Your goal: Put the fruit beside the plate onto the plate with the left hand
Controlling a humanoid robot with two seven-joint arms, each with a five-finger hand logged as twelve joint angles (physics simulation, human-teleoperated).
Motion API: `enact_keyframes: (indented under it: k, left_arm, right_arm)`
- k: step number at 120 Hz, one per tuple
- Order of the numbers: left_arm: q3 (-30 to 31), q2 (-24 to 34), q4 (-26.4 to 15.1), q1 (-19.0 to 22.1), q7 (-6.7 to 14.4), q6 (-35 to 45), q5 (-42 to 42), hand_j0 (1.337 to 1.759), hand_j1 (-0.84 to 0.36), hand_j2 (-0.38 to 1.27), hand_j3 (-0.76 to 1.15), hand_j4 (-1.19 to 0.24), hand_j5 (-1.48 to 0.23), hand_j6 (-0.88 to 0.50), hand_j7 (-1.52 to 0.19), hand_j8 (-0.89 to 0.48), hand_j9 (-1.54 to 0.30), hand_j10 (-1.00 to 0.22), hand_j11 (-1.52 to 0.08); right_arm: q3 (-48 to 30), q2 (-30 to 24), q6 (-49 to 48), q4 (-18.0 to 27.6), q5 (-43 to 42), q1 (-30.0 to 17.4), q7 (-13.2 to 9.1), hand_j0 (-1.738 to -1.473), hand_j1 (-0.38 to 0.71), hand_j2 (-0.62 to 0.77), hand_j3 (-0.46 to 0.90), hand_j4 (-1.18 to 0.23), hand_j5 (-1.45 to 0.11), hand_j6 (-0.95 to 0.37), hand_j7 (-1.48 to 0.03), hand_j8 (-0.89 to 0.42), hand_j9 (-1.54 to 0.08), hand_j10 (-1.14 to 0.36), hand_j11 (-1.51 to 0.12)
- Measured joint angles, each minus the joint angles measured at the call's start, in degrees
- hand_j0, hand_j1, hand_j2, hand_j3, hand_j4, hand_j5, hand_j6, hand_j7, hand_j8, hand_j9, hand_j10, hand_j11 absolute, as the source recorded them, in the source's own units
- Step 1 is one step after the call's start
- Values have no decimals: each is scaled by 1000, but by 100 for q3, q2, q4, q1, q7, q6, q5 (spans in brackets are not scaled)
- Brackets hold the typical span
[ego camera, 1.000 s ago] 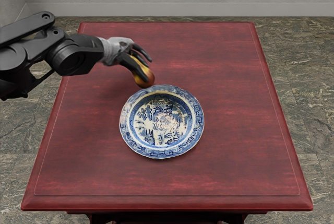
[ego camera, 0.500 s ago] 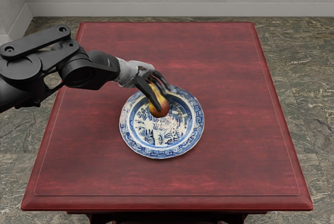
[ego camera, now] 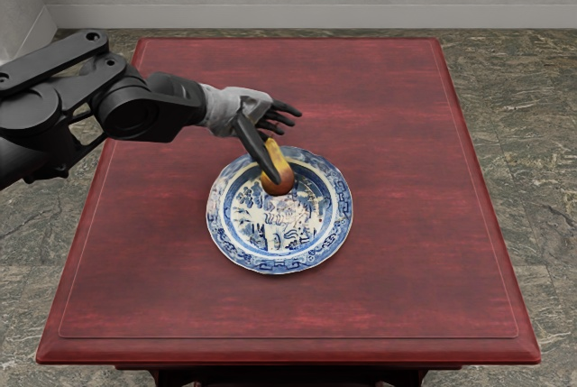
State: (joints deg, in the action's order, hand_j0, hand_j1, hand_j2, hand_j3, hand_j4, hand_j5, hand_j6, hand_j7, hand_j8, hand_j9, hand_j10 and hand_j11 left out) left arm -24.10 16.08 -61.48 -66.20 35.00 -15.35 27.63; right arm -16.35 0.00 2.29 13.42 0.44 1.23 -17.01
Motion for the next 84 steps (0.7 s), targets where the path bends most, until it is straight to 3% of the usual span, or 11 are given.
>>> enact_keyframes:
  k: [6,75,84]
  left_arm:
    - [-11,11,-54,48,0,-50,-6,1658,268,37,0,-79,-92,-73,-91,17,-94,-37,-95]
    - [-308,217,-216,-24,0,-162,-12,1658,305,9,0,-38,-49,-38,-49,-36,-49,-36,-49]
    - [-519,452,-212,49,0,-164,-42,1658,305,9,0,-38,-48,-38,-48,-37,-48,-36,-48]
  right_arm:
    - [0,0,0,1,0,0,0,-1658,-349,0,0,0,0,0,0,0,0,0,0]
    - [0,0,0,1,0,0,-3,-1658,-349,0,0,0,0,0,0,0,0,0,0]
    - [0,0,0,0,0,0,-2,-1658,-349,0,0,0,0,0,0,0,0,0,0]
